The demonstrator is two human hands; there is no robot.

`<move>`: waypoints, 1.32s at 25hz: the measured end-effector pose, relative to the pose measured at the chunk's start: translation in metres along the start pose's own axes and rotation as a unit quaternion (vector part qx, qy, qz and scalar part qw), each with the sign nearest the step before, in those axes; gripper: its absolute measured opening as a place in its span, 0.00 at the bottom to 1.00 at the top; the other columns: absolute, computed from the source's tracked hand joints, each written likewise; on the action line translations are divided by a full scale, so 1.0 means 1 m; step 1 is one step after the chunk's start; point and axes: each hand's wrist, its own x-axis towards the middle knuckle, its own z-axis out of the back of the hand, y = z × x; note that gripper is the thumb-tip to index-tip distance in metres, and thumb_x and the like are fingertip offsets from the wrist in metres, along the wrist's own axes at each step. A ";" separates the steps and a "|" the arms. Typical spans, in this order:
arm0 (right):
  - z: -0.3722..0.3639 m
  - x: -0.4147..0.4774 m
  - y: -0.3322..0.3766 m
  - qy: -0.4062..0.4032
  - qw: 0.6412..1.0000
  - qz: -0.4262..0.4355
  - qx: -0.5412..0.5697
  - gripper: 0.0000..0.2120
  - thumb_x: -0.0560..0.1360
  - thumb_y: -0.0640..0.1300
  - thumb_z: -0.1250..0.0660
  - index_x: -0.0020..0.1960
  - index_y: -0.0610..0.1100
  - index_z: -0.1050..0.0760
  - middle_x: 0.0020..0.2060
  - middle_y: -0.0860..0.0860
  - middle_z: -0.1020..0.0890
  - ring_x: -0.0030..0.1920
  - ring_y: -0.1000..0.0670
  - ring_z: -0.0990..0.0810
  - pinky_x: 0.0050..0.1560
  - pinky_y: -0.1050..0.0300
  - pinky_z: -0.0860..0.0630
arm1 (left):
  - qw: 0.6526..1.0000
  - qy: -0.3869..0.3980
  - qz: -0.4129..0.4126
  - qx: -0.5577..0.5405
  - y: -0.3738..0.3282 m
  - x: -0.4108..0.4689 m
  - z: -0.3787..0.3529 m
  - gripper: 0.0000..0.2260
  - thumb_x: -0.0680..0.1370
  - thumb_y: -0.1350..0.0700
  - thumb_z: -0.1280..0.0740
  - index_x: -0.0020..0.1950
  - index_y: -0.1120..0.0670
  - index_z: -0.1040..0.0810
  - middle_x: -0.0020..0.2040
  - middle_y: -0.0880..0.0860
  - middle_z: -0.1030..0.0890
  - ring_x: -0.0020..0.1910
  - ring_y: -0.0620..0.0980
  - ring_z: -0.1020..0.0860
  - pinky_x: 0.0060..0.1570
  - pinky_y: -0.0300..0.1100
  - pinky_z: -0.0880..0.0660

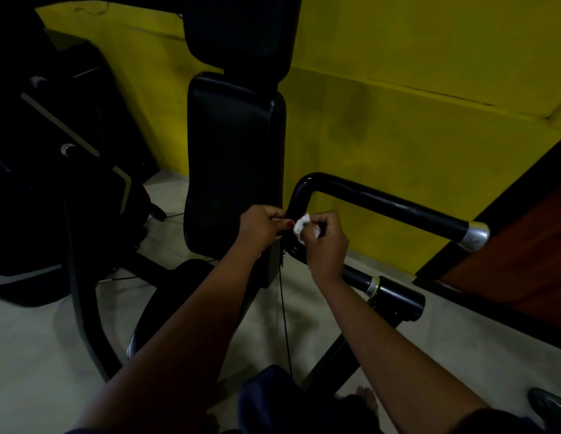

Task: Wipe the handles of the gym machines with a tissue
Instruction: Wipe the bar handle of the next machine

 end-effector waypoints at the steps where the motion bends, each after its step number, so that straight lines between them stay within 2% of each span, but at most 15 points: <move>1: 0.002 -0.007 -0.001 0.034 0.999 0.029 -0.028 0.04 0.71 0.33 0.33 0.41 0.39 0.27 0.36 0.52 0.21 0.37 0.58 0.24 0.35 0.63 0.30 | 1.000 0.005 0.006 -0.010 0.000 0.001 0.001 0.13 0.74 0.64 0.28 0.59 0.63 0.20 0.47 0.57 0.18 0.41 0.45 0.21 0.37 0.31 0.23; 2: 0.004 -0.008 -0.002 0.064 0.996 0.033 -0.051 0.05 0.70 0.31 0.34 0.39 0.38 0.29 0.35 0.52 0.22 0.36 0.59 0.25 0.34 0.65 0.32 | 1.000 0.009 0.013 -0.021 -0.001 0.002 0.001 0.14 0.74 0.64 0.28 0.58 0.63 0.20 0.46 0.56 0.19 0.40 0.44 0.21 0.37 0.31 0.22; 4: 0.001 0.009 -0.001 0.079 0.994 -0.036 -0.073 0.05 0.70 0.32 0.34 0.39 0.38 0.29 0.34 0.49 0.23 0.34 0.59 0.26 0.35 0.65 0.33 | 0.999 0.007 0.019 -0.030 -0.001 0.003 0.000 0.13 0.73 0.65 0.27 0.57 0.63 0.20 0.46 0.56 0.19 0.40 0.45 0.21 0.38 0.32 0.22; 6: -0.004 0.028 0.002 0.058 0.992 -0.103 -0.051 0.03 0.73 0.36 0.33 0.42 0.42 0.26 0.38 0.48 0.21 0.39 0.51 0.24 0.40 0.60 0.30 | 0.999 -0.001 0.026 -0.034 0.001 0.003 -0.001 0.12 0.73 0.64 0.27 0.56 0.63 0.19 0.48 0.58 0.18 0.44 0.47 0.20 0.41 0.35 0.22; 8: -0.004 0.033 -0.001 0.073 0.993 -0.074 -0.059 0.03 0.75 0.37 0.34 0.45 0.44 0.25 0.40 0.49 0.21 0.40 0.50 0.23 0.39 0.60 0.30 | 0.998 -0.002 0.036 -0.052 0.003 0.002 -0.002 0.10 0.74 0.64 0.28 0.54 0.63 0.19 0.48 0.58 0.19 0.45 0.49 0.19 0.41 0.36 0.21; 10: 0.005 0.025 -0.004 0.114 0.989 -0.016 -0.090 0.03 0.73 0.36 0.33 0.43 0.42 0.25 0.36 0.52 0.22 0.35 0.54 0.25 0.33 0.65 0.33 | 0.996 0.001 0.061 -0.072 0.006 0.000 -0.001 0.07 0.74 0.62 0.28 0.51 0.62 0.19 0.48 0.58 0.19 0.44 0.50 0.19 0.38 0.38 0.20; 12: 0.018 0.013 -0.009 0.160 0.977 0.071 -0.121 0.03 0.69 0.34 0.34 0.39 0.41 0.25 0.32 0.52 0.21 0.33 0.55 0.25 0.33 0.66 0.34 | 0.994 0.007 0.078 -0.075 0.007 0.001 -0.001 0.06 0.75 0.61 0.28 0.49 0.63 0.19 0.49 0.60 0.18 0.41 0.49 0.19 0.38 0.40 0.20; 15: 0.018 0.003 -0.015 0.212 0.935 0.187 -0.213 0.05 0.67 0.31 0.35 0.36 0.39 0.24 0.34 0.46 0.17 0.37 0.47 0.21 0.35 0.70 0.37 | 0.996 0.012 0.072 -0.052 0.005 0.002 0.000 0.06 0.75 0.60 0.29 0.49 0.63 0.18 0.48 0.59 0.18 0.41 0.49 0.19 0.41 0.40 0.19; 17: 0.014 -0.004 -0.019 0.182 0.912 0.229 -0.288 0.04 0.68 0.33 0.30 0.37 0.39 0.25 0.33 0.43 0.20 0.37 0.43 0.23 0.36 0.63 0.36 | 0.997 0.019 0.066 -0.024 0.004 0.003 0.002 0.07 0.76 0.59 0.29 0.50 0.63 0.18 0.47 0.59 0.18 0.42 0.49 0.19 0.44 0.39 0.20; 20: 0.017 -0.010 -0.035 0.171 0.872 0.356 -0.290 0.07 0.67 0.34 0.28 0.42 0.38 0.25 0.38 0.42 0.22 0.43 0.44 0.28 0.44 0.57 0.33 | 0.997 0.028 0.062 0.028 0.002 0.008 0.003 0.07 0.76 0.58 0.29 0.48 0.62 0.17 0.44 0.60 0.18 0.37 0.48 0.20 0.43 0.41 0.20; 23: 0.025 -0.004 -0.047 0.224 0.787 0.488 -0.303 0.06 0.72 0.30 0.33 0.48 0.35 0.24 0.45 0.40 0.22 0.47 0.41 0.27 0.57 0.49 0.29 | 0.996 0.034 0.078 0.033 0.000 0.010 0.004 0.06 0.76 0.58 0.29 0.48 0.61 0.18 0.42 0.57 0.19 0.35 0.47 0.21 0.40 0.39 0.21; 25: 0.025 -0.007 -0.047 0.227 0.752 0.524 -0.329 0.06 0.73 0.30 0.35 0.50 0.34 0.23 0.45 0.39 0.22 0.46 0.39 0.25 0.58 0.45 0.28 | 0.995 0.038 0.088 0.023 -0.002 0.009 0.004 0.04 0.76 0.59 0.29 0.45 0.60 0.19 0.42 0.57 0.19 0.36 0.47 0.21 0.42 0.39 0.21; 28: 0.022 -0.009 -0.042 0.203 0.754 0.522 -0.342 0.08 0.74 0.29 0.38 0.50 0.34 0.23 0.46 0.38 0.22 0.46 0.39 0.26 0.57 0.45 0.27 | 0.995 0.041 0.090 0.006 -0.002 0.008 0.004 0.03 0.76 0.59 0.29 0.42 0.58 0.20 0.44 0.57 0.19 0.38 0.48 0.21 0.44 0.40 0.20; 30: 0.027 -0.009 -0.042 0.199 0.761 0.514 -0.342 0.08 0.74 0.30 0.38 0.50 0.34 0.23 0.46 0.38 0.22 0.46 0.39 0.25 0.56 0.45 0.27 | 0.995 0.050 0.084 0.014 -0.003 0.006 0.006 0.03 0.75 0.59 0.29 0.45 0.58 0.19 0.46 0.57 0.19 0.42 0.49 0.20 0.47 0.42 0.20; 33: 0.043 -0.014 -0.042 0.180 0.821 0.447 -0.308 0.06 0.73 0.37 0.39 0.45 0.38 0.23 0.43 0.42 0.21 0.44 0.43 0.26 0.49 0.52 0.27 | 0.994 0.067 0.048 0.074 -0.001 0.004 0.009 0.09 0.72 0.58 0.25 0.49 0.58 0.18 0.45 0.55 0.17 0.44 0.49 0.19 0.49 0.41 0.21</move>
